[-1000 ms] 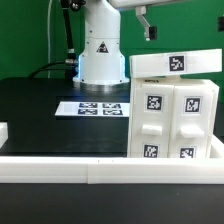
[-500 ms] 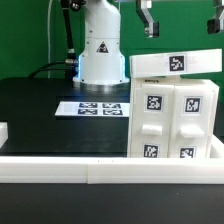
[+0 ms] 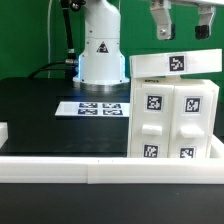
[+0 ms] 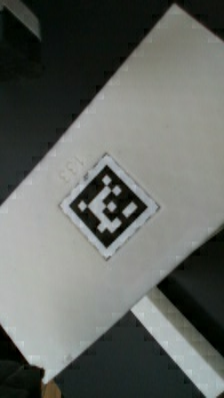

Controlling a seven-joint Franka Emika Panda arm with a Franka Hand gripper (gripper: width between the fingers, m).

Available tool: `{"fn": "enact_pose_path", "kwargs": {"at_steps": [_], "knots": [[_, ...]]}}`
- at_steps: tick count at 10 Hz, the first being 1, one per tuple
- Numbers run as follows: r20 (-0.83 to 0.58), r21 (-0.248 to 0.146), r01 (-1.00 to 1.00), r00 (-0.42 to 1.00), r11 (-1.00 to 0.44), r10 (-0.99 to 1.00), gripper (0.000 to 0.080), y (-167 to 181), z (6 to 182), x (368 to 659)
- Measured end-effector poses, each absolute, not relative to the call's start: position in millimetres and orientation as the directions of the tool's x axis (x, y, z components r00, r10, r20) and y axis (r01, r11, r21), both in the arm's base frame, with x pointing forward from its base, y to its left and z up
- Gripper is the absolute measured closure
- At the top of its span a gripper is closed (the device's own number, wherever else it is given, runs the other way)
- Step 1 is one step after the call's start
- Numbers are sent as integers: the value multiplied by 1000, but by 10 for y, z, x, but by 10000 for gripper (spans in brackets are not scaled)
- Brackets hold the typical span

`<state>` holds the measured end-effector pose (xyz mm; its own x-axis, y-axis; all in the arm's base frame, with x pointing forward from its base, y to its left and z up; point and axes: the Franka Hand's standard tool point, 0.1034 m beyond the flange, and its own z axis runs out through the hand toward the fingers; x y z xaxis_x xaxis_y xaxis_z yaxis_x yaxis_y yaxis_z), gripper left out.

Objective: Assemble cabinet

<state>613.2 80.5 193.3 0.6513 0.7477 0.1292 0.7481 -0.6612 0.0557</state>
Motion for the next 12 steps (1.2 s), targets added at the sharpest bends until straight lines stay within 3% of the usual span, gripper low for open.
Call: {"fn": "enact_pose_path", "kwargs": {"at_steps": [8,12], "knots": [[57,88,961,259,-263,964,2,700,1694,6020],[49,71,956,281,-284,958,2,689,1579,5991]]}}
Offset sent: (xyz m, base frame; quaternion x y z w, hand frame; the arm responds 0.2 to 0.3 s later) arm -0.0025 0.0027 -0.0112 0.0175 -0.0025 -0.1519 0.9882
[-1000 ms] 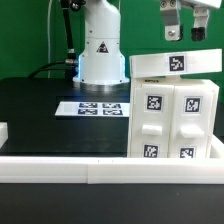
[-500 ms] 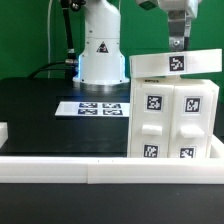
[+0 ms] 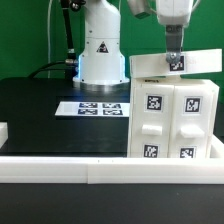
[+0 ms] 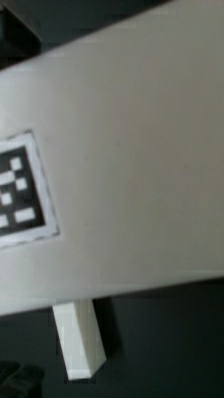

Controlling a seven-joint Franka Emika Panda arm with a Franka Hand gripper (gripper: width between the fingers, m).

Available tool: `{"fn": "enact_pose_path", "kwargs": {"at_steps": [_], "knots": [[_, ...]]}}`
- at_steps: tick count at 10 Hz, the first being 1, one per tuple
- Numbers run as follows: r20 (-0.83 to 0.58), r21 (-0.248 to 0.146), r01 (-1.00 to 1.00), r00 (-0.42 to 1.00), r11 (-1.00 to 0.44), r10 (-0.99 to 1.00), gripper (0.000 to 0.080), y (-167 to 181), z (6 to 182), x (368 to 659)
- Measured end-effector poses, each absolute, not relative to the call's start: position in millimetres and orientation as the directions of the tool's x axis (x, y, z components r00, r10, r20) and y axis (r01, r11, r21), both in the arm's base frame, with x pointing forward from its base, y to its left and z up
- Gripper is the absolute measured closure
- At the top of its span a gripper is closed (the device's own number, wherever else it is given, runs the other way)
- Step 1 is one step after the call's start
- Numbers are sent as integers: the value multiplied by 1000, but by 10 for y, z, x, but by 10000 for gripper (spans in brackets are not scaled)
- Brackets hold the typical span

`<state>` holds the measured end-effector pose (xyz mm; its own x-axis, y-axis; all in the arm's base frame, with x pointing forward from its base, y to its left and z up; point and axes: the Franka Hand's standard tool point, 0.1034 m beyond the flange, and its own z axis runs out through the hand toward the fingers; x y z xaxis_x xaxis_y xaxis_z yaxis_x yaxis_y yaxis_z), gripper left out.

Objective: Assemble cabinet

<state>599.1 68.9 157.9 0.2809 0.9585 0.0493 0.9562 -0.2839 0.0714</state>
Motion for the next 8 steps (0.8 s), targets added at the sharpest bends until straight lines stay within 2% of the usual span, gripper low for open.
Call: {"fn": "enact_pose_path", "kwargs": {"at_steps": [1,3,8], "knots": [[49,70,954,288,-291,956,2,686,1570,5989],[49,69,952,294,-297,955,245,682,1570,5989],[55,64,918,389,-393,919,242,674,1568,5988]]}}
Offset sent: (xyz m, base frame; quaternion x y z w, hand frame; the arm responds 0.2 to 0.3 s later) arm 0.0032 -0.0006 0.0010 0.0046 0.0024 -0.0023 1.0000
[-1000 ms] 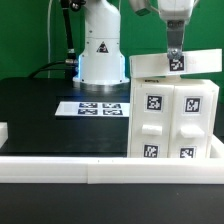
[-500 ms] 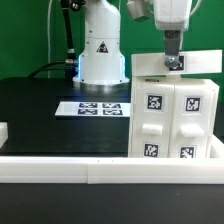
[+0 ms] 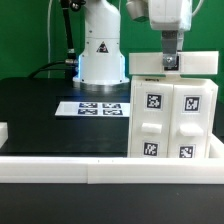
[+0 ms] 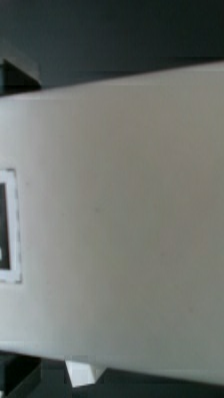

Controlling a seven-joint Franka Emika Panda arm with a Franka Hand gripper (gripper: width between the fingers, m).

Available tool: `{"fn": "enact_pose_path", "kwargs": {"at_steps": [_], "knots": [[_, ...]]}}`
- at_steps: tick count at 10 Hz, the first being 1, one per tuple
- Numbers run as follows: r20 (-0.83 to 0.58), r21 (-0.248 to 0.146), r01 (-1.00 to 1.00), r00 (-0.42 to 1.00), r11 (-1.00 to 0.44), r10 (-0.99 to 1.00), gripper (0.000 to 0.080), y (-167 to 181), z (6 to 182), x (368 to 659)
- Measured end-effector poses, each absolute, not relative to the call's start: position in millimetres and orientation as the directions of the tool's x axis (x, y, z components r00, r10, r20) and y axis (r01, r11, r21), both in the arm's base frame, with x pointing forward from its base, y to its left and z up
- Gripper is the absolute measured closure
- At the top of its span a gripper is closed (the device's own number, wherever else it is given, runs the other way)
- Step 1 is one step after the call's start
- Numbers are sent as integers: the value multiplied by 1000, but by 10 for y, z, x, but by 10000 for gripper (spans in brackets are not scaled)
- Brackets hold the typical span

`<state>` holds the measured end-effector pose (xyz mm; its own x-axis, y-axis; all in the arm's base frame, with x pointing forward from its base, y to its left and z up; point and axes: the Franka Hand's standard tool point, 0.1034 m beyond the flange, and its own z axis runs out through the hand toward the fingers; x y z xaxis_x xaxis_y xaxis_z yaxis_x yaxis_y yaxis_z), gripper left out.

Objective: Assemble cabinet

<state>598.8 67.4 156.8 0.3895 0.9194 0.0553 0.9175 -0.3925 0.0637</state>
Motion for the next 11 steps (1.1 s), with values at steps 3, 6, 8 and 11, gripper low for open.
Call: {"fn": "enact_pose_path", "kwargs": {"at_steps": [3,6,8,11], "knots": [[69,49,803,591,-594,804,241,674,1567,5987],[112,38,572,812,-819,572,240,663,1557,5996],[131,20,392,911,-920,392,240,661,1555,6009],[159,-18,137,978,-990,133,240,694,1554,6037]]}}
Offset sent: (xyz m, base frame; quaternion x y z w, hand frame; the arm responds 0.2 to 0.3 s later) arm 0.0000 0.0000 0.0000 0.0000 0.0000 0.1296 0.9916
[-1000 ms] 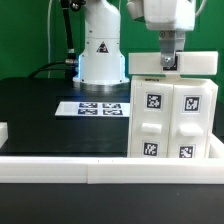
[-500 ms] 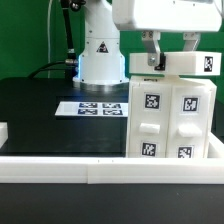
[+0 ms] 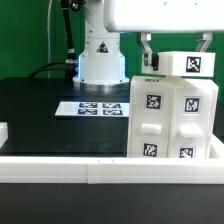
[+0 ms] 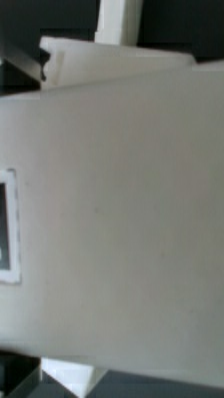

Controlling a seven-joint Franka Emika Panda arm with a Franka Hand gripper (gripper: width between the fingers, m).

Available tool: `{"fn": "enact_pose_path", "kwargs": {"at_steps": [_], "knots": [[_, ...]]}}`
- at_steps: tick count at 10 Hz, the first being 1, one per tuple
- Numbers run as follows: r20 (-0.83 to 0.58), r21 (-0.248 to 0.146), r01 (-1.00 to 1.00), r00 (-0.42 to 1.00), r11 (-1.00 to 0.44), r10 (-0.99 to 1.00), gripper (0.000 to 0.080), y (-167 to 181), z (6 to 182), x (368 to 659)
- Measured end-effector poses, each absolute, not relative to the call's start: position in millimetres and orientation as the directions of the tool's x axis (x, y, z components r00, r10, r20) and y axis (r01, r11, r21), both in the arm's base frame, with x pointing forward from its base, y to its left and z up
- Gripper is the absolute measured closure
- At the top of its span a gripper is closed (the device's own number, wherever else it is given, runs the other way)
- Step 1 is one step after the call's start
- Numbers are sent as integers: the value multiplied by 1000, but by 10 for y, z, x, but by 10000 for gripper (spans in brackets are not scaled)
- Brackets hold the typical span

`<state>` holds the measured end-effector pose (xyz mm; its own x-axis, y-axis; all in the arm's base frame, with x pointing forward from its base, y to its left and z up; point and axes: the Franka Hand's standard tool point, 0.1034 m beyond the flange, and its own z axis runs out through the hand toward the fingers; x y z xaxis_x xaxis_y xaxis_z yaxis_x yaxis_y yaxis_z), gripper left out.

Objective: Assemble cabinet

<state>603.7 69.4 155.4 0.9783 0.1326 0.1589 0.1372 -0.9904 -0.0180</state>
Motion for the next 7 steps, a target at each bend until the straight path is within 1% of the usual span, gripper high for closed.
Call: {"fn": "enact_pose_path", "kwargs": {"at_steps": [2,4,5,7], "knots": [[155,-43,-6,988,-999,-12,240,699,1554,6038],[150,-58,-101,983,-993,-109,240,701,1554,6038],[150,-81,-209,964,-975,-219,240,702,1552,6039],[143,-157,-472,858,-868,-493,240,746,1541,5978]]}}
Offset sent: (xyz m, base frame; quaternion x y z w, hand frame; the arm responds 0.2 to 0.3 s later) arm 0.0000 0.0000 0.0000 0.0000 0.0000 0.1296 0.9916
